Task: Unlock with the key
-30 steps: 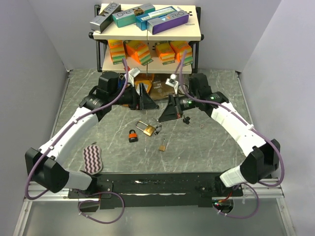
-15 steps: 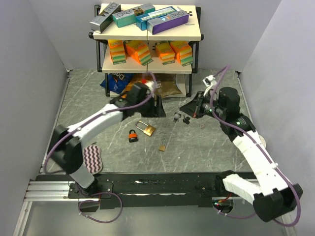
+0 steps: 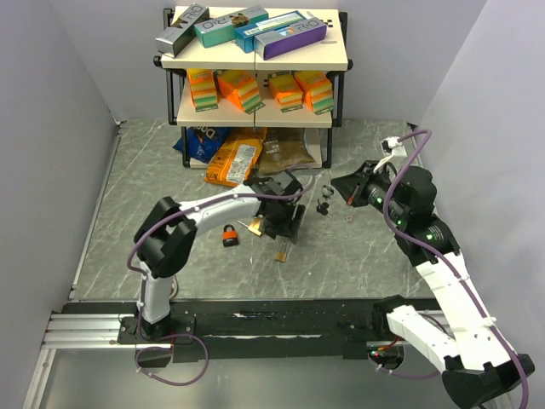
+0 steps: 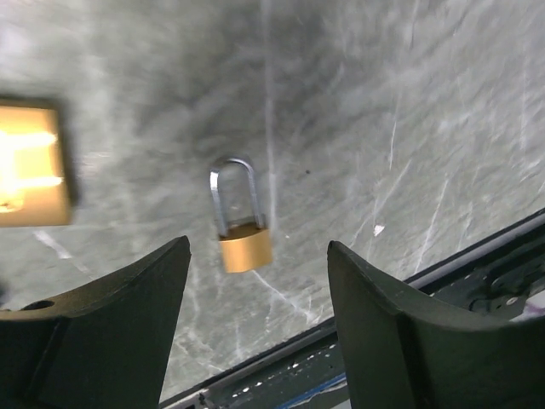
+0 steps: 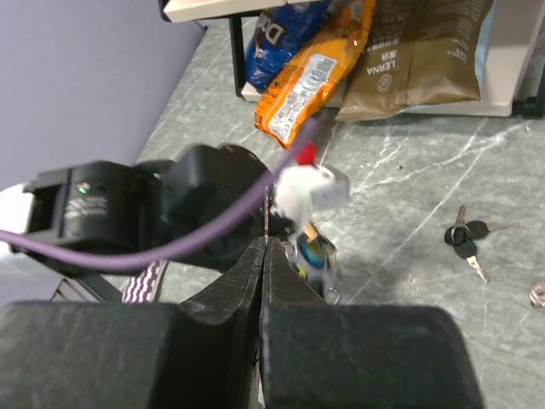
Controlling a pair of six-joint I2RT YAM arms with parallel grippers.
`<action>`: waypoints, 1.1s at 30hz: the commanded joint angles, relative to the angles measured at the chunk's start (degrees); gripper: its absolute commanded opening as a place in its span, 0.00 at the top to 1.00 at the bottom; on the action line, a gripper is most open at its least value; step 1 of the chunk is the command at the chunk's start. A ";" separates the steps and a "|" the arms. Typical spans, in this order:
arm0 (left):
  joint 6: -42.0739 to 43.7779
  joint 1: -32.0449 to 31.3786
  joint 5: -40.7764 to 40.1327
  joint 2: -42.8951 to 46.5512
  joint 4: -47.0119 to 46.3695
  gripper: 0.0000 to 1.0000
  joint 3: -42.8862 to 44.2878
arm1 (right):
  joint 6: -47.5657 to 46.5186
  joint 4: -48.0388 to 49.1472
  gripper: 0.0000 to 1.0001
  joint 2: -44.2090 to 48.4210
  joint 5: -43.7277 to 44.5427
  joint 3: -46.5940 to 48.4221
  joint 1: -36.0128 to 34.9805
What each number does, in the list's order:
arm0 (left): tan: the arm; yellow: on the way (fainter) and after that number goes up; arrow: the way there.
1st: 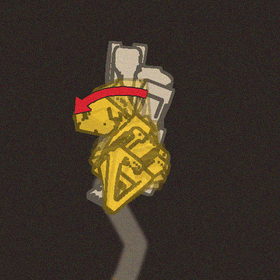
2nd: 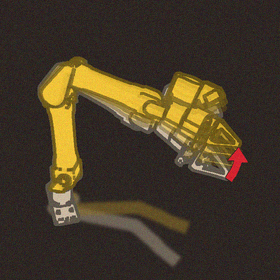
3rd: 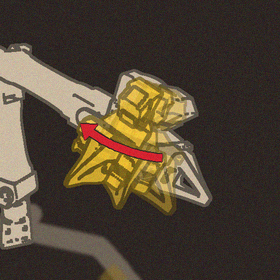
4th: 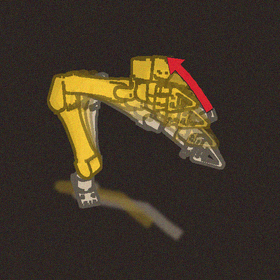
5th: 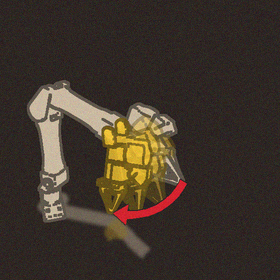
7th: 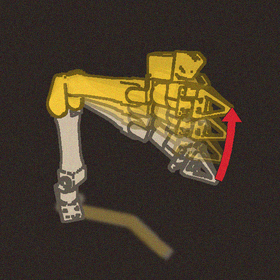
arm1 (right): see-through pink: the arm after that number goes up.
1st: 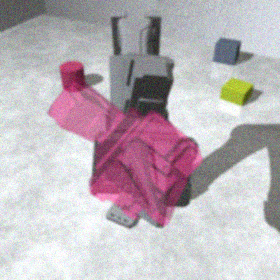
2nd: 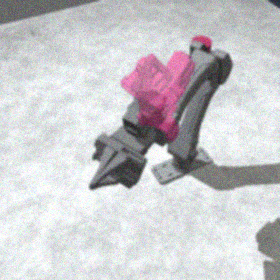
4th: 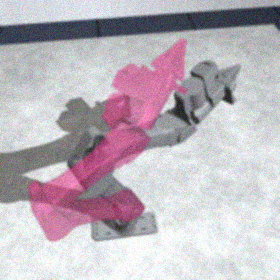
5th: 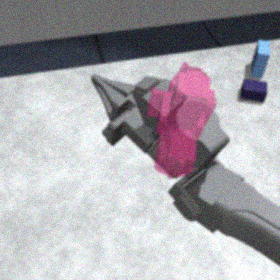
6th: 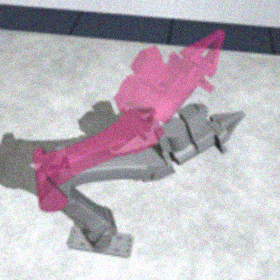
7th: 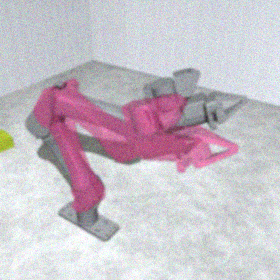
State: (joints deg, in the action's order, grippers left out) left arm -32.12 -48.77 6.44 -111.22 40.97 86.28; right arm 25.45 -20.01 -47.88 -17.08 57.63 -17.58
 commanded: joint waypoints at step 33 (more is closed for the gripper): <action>1.97 -5.72 -3.89 -14.90 15.10 0.40 9.17 | -0.05 1.99 1.00 0.59 0.65 -1.73 0.27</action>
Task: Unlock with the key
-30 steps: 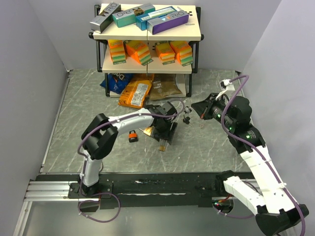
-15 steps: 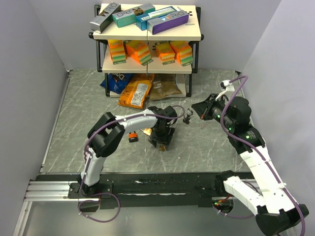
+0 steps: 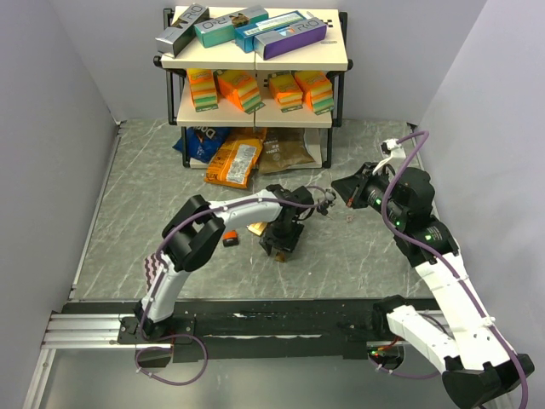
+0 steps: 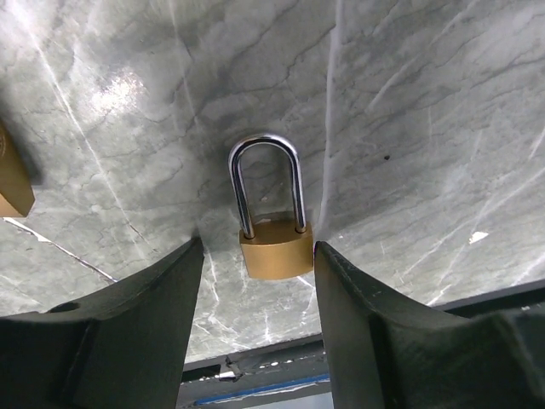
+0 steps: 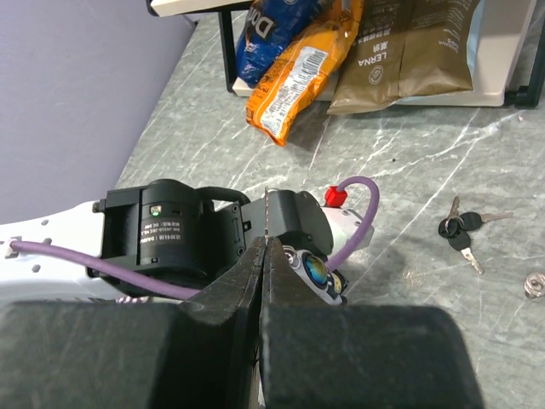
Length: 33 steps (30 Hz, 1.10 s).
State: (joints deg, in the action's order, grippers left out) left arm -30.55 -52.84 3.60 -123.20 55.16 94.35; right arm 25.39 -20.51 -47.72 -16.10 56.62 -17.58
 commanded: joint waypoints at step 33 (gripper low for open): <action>-33.07 18.03 19.96 17.55 -32.55 0.99 -4.60 | -3.94 2.68 1.00 -6.67 -14.13 -1.43 0.27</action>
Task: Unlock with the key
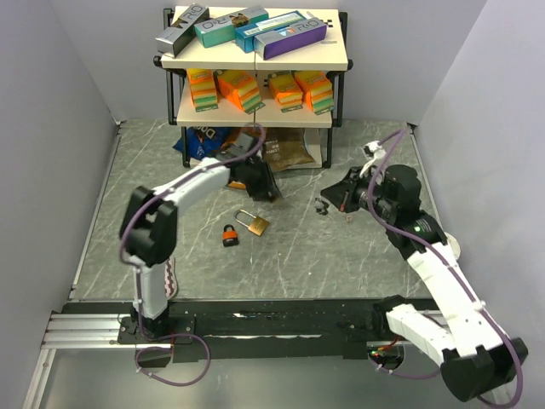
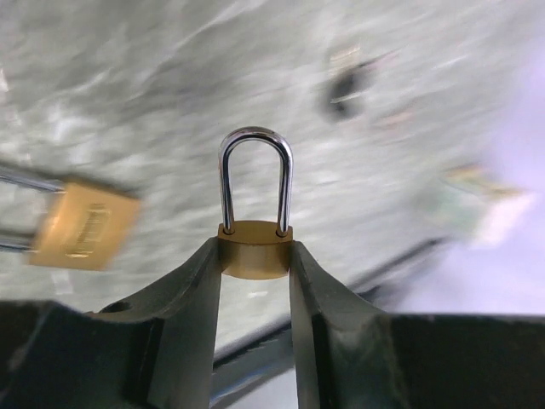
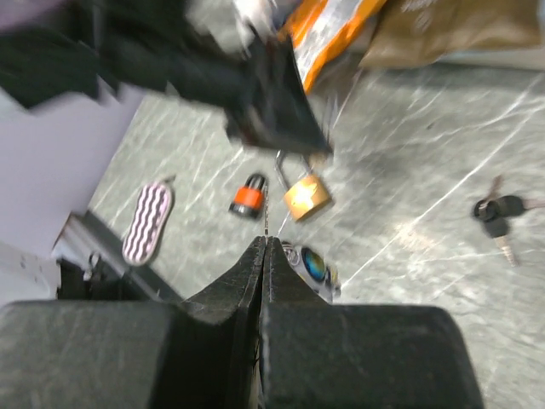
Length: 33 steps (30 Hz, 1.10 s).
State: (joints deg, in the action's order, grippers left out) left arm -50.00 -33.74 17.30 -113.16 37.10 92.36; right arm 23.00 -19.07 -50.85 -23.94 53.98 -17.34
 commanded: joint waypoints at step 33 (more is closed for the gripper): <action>-37.63 -0.72 9.24 22.37 -34.29 0.99 -25.38 | -7.01 -7.74 1.00 -21.48 -0.32 10.10 -9.38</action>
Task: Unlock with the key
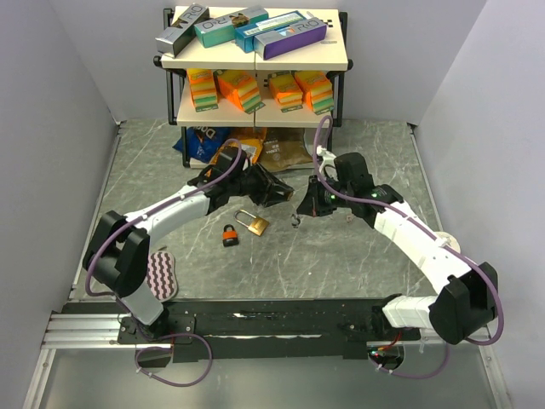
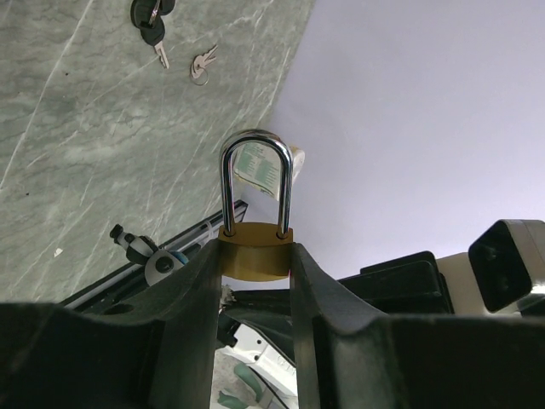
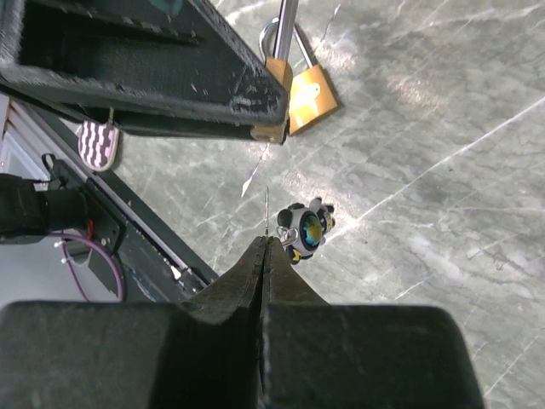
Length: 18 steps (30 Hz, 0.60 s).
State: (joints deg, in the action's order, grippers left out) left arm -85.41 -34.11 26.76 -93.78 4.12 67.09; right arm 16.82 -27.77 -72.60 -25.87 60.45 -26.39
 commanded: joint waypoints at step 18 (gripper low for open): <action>-0.20 -1.66 -0.22 2.55 1.94 0.99 1.82 | -1.53 1.40 1.00 -0.09 3.19 4.42 -0.24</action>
State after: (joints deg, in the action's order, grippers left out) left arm -84.95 -35.51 26.59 -93.58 5.93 66.78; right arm 16.21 -27.59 -72.60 -23.40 62.00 -26.39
